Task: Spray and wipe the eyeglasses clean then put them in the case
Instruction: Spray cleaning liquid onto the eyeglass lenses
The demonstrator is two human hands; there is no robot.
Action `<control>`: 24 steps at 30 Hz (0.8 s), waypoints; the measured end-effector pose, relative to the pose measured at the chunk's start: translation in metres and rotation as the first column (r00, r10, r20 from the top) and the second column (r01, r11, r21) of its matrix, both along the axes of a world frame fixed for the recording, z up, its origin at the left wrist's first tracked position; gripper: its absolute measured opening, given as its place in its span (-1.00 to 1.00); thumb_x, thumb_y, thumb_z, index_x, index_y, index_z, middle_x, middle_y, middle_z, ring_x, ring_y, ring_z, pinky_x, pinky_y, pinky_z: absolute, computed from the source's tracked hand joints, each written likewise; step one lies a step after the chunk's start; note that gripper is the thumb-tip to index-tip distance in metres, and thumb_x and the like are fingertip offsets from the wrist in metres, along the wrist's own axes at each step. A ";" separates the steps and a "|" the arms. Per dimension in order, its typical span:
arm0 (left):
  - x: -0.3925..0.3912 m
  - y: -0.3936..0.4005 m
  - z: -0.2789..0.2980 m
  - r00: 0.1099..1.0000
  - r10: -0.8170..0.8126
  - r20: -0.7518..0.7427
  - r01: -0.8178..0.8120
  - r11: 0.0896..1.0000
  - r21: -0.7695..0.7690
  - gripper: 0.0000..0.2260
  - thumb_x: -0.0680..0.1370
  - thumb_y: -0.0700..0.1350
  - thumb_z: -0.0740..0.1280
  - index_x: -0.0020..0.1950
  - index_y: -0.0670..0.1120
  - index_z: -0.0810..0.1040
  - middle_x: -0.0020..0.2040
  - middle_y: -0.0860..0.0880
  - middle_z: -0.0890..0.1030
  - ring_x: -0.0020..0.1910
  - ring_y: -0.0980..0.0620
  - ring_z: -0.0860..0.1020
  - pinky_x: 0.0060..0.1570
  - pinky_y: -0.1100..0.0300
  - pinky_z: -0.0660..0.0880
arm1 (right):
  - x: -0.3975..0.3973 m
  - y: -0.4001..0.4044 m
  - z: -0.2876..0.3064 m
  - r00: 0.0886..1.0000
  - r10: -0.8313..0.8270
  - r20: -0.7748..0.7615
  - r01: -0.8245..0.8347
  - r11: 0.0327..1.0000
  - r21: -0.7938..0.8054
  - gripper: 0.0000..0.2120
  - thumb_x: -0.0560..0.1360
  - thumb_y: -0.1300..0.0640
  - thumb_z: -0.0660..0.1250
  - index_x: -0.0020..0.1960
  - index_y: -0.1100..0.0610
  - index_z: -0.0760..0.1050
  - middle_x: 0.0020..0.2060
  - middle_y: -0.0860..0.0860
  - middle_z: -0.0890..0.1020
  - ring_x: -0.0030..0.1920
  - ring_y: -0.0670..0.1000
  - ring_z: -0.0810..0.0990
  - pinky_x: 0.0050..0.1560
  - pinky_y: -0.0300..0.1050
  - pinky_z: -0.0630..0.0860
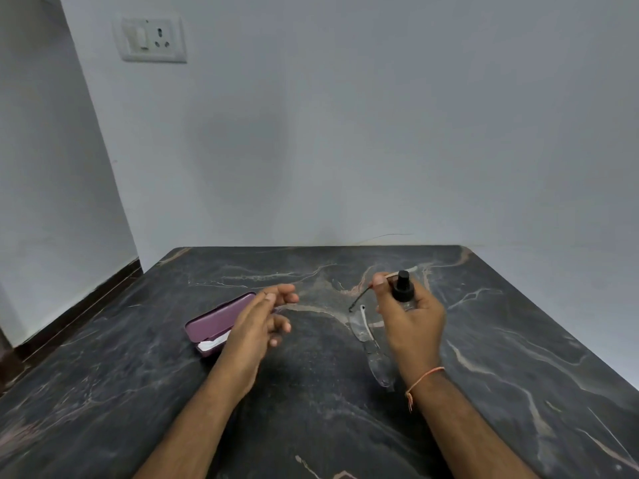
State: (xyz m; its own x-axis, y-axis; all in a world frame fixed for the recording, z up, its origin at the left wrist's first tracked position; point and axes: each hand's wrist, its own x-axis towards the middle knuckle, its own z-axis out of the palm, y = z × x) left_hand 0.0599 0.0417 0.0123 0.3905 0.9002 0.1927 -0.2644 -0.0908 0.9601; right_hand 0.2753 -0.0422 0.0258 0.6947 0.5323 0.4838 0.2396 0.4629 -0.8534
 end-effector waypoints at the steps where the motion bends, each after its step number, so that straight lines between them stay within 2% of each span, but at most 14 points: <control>1: -0.001 -0.001 0.000 0.997 0.060 -0.058 -0.054 0.993 0.104 -0.72 0.78 0.00 0.19 0.22 0.16 0.71 0.26 -0.06 0.71 -0.19 0.10 0.54 -0.24 0.18 0.35 | 0.001 -0.001 0.000 0.998 -0.046 0.035 0.046 0.999 0.010 -0.95 0.53 0.04 0.57 -0.10 -0.07 0.72 -0.20 -0.08 0.75 -0.16 -0.13 0.68 -0.01 -0.18 0.62; 3: 0.001 -0.006 -0.004 0.980 0.130 -0.148 -0.080 0.949 0.305 -0.80 0.67 0.11 0.28 0.15 0.24 0.70 0.17 0.07 0.72 -0.12 0.10 0.58 -0.11 0.22 0.49 | 0.003 -0.004 0.001 0.989 -0.116 0.094 0.113 0.993 0.030 -0.89 0.53 0.06 0.57 -0.13 -0.10 0.69 -0.20 -0.08 0.74 -0.18 -0.22 0.65 -0.04 -0.25 0.58; 5: 0.004 -0.011 -0.011 0.968 0.138 -0.210 -0.032 0.896 0.442 -0.79 0.60 0.15 0.36 0.17 0.18 0.69 0.15 0.08 0.71 -0.06 0.00 0.61 -0.02 0.12 0.55 | 0.004 -0.006 0.001 0.969 -0.170 0.178 0.163 0.985 0.051 -0.91 0.54 0.06 0.57 -0.10 -0.09 0.69 -0.27 -0.11 0.72 -0.18 -0.23 0.64 -0.09 -0.33 0.53; 6: 0.004 -0.013 -0.014 0.962 0.132 -0.239 0.005 0.866 0.499 -0.79 0.59 0.14 0.39 0.18 0.13 0.69 0.13 0.09 0.69 -0.08 0.02 0.60 -0.06 0.12 0.54 | 0.004 -0.006 0.000 0.954 -0.196 0.228 0.188 0.980 0.059 -0.92 0.53 0.06 0.57 -0.09 -0.06 0.69 -0.28 -0.14 0.70 -0.19 -0.23 0.64 -0.11 -0.35 0.51; 8: 0.005 -0.016 -0.016 0.948 0.125 -0.291 0.072 0.811 0.581 -0.81 0.58 0.10 0.44 0.13 0.08 0.71 0.07 0.11 0.69 -0.13 0.09 0.58 -0.11 0.29 0.48 | 0.002 -0.006 -0.001 0.927 -0.230 0.297 0.219 0.973 0.068 -0.91 0.53 0.03 0.56 -0.10 0.00 0.69 -0.27 -0.17 0.68 -0.20 -0.21 0.62 -0.15 -0.33 0.50; 10: 0.005 -0.016 -0.016 0.928 0.155 -0.340 0.101 0.771 0.629 -0.85 0.56 0.10 0.49 0.06 0.08 0.73 0.00 0.12 0.70 -0.11 0.05 0.60 -0.09 0.33 0.48 | 0.001 -0.005 -0.002 0.912 -0.243 0.331 0.230 0.970 0.078 -0.88 0.54 0.00 0.54 -0.11 0.01 0.68 -0.28 -0.18 0.66 -0.21 -0.20 0.61 -0.18 -0.29 0.51; 13: 0.006 -0.013 -0.016 0.896 0.230 -0.380 0.099 0.730 0.676 -0.93 0.53 0.07 0.56 -0.02 0.13 0.75 -0.05 0.14 0.71 -0.08 0.03 0.65 -0.07 0.26 0.52 | 0.002 -0.004 -0.002 0.891 -0.278 0.359 0.265 0.960 0.084 -0.85 0.54 -0.02 0.54 -0.13 0.02 0.67 -0.30 -0.21 0.63 -0.24 -0.21 0.58 -0.22 -0.24 0.51; 16: 0.004 -0.009 -0.016 0.856 0.288 -0.429 0.130 0.683 0.718 -0.93 0.54 0.03 0.59 0.00 0.15 0.77 -0.03 0.20 0.72 -0.03 0.08 0.67 -0.08 0.19 0.55 | 0.003 -0.003 -0.004 0.879 -0.295 0.375 0.289 0.954 0.074 -0.85 0.54 -0.02 0.54 -0.12 0.03 0.68 -0.30 -0.19 0.63 -0.23 -0.19 0.59 -0.23 -0.15 0.54; 19: 0.001 -0.008 -0.017 0.814 0.341 -0.470 0.176 0.626 0.760 -0.91 0.55 0.07 0.58 0.04 0.18 0.78 -0.01 0.26 0.69 0.01 0.15 0.66 -0.02 0.19 0.57 | 0.002 -0.004 -0.003 0.864 -0.306 0.400 0.303 0.950 0.073 -0.87 0.54 -0.01 0.55 -0.11 0.02 0.67 -0.29 -0.24 0.62 -0.21 -0.24 0.59 -0.22 -0.23 0.52; 22: 0.001 -0.008 -0.018 0.803 0.361 -0.474 0.174 0.619 0.766 -0.96 0.61 0.01 0.53 0.03 0.17 0.74 -0.02 0.27 0.65 -0.08 0.18 0.61 -0.11 0.31 0.48 | 0.003 -0.005 -0.003 0.873 -0.301 0.382 0.303 0.951 0.058 -0.89 0.55 -0.01 0.55 -0.10 -0.01 0.68 -0.27 -0.24 0.64 -0.19 -0.21 0.61 -0.18 -0.25 0.51; 24: 0.001 -0.006 -0.018 0.807 0.388 -0.445 0.115 0.636 0.763 -0.92 0.66 -0.04 0.47 0.03 0.16 0.66 -0.05 0.24 0.59 -0.17 0.12 0.54 -0.18 0.30 0.43 | 0.004 -0.004 -0.003 0.896 -0.283 0.342 0.286 0.957 0.042 -0.91 0.55 -0.01 0.55 -0.08 -0.04 0.69 -0.26 -0.21 0.67 -0.17 -0.18 0.63 -0.13 -0.29 0.52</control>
State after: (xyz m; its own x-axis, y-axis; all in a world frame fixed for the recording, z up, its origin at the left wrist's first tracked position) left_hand 0.0608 0.0353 -0.0054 0.5303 0.5951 0.6039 0.3321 -0.8011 0.4979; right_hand 0.2791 -0.0462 0.0228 0.6111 0.3422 0.7138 0.6365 0.3236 -0.7001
